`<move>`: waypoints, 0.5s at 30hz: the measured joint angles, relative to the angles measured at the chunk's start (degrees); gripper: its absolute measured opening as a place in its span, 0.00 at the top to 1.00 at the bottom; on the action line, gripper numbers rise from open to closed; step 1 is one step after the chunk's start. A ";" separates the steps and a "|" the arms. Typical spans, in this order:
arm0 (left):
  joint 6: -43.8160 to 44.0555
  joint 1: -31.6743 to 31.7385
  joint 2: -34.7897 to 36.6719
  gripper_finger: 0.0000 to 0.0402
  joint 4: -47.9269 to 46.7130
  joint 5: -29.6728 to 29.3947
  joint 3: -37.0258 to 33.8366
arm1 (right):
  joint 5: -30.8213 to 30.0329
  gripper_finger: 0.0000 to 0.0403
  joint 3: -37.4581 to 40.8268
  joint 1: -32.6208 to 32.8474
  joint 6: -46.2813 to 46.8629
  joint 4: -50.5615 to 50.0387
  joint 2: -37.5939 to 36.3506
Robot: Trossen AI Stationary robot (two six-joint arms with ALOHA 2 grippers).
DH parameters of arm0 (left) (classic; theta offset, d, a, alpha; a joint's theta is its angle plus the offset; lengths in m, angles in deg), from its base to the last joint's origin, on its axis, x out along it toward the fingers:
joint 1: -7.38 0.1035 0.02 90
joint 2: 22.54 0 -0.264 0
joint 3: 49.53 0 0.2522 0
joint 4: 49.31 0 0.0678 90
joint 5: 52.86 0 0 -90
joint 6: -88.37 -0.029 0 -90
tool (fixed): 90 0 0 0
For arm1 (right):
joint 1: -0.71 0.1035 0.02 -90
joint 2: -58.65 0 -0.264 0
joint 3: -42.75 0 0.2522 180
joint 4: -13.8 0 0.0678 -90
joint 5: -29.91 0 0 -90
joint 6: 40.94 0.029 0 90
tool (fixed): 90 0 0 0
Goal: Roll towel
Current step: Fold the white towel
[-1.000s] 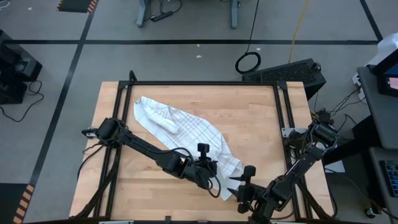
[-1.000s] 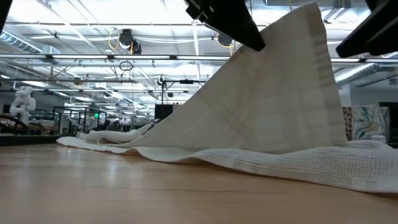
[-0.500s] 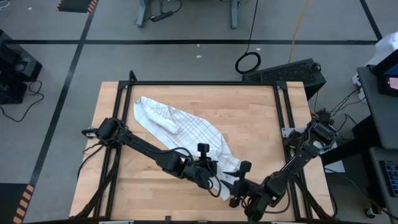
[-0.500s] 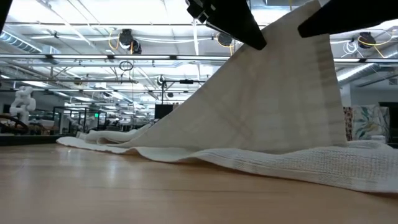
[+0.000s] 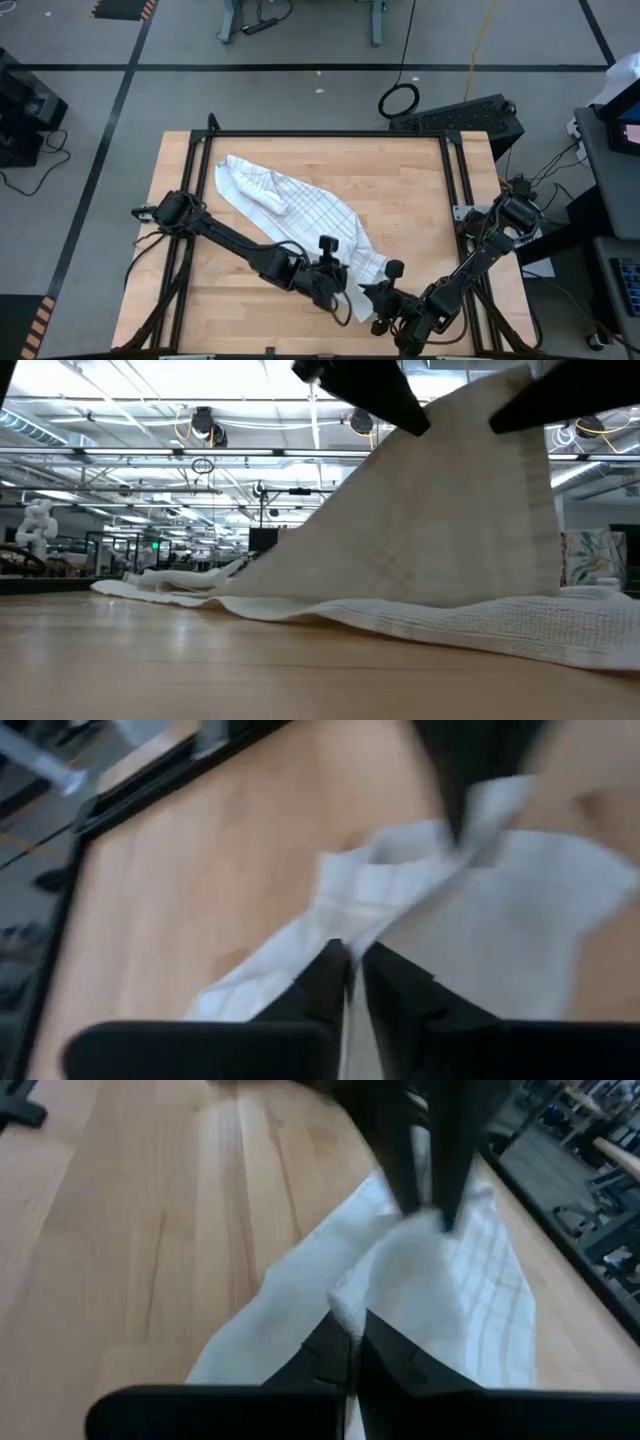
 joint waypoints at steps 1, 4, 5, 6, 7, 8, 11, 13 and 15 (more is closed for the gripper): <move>0.34 -0.40 0.28 0.82 -0.43 0.69 0.00 | 0.31 0.99 0.00 0.29 1.13 -1.07 0.00; 1.72 -1.60 1.61 0.70 -5.37 -1.57 0.00 | 2.26 0.99 0.00 1.13 5.12 -4.37 0.00; 2.35 -2.09 2.21 0.66 -8.64 -5.29 0.00 | 3.21 0.99 0.00 1.47 6.08 -5.41 0.00; 3.23 -2.39 2.73 0.63 -12.54 -9.25 0.00 | 4.09 0.99 0.02 1.83 6.78 -6.33 0.00; 4.31 -2.43 3.32 0.60 -16.41 -13.16 0.00 | 5.03 1.00 0.00 2.15 7.61 -7.08 0.00; 5.80 -2.06 3.79 0.58 -20.86 -16.43 0.00 | 5.84 1.00 0.00 2.54 8.53 -7.81 0.00; 12.76 1.79 5.92 0.55 -31.13 -19.26 -0.77 | 7.63 1.00 0.02 3.56 9.44 -8.90 0.00; 17.40 6.38 7.06 0.55 -33.52 -16.37 -3.13 | 8.34 1.00 0.02 4.06 9.40 -9.06 0.00; 21.50 11.54 7.51 0.55 -34.60 -11.79 -6.63 | 8.67 1.00 0.02 4.37 9.40 -9.05 0.00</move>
